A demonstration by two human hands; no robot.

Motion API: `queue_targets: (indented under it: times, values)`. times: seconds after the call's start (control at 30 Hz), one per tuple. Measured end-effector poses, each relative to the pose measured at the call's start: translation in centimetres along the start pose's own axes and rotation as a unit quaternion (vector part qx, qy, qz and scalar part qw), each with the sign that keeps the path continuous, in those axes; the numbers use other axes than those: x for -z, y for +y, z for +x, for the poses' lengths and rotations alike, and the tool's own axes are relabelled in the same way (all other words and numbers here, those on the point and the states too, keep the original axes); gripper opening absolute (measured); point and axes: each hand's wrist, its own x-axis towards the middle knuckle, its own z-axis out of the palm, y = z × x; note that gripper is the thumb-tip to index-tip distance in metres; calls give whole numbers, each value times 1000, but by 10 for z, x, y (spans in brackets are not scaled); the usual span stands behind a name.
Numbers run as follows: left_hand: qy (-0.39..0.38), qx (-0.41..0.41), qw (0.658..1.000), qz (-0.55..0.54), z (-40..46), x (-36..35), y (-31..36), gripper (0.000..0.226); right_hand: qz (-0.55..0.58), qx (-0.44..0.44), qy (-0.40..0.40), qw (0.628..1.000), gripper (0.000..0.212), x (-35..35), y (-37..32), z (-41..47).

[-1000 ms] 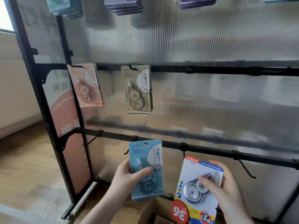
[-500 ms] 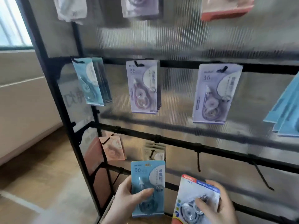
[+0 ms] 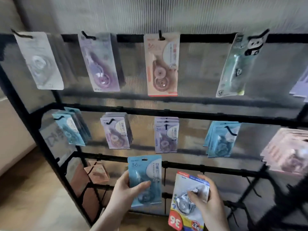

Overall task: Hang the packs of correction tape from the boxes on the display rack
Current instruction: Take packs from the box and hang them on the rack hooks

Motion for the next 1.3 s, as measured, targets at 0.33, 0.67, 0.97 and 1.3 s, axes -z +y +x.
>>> queue_targets:
  times: [0.33,0.67,0.97,1.3]
  values:
    - [11,24,1000,-4,-17,-31,-13,36,-12,-14,-17,1000,46,20,3,-6]
    - [35,81,996,-14,-26,-29,-51,40,-22,-42,-34,998,39,21,32,-6]
    - [-9,47,999,-14,0,-81,-32,36,-32,-22,-5,999,45,58,40,12]
    - [-95,-22,995,17,52,-181,6,37,-49,-28,59,997,48,95,54,49]
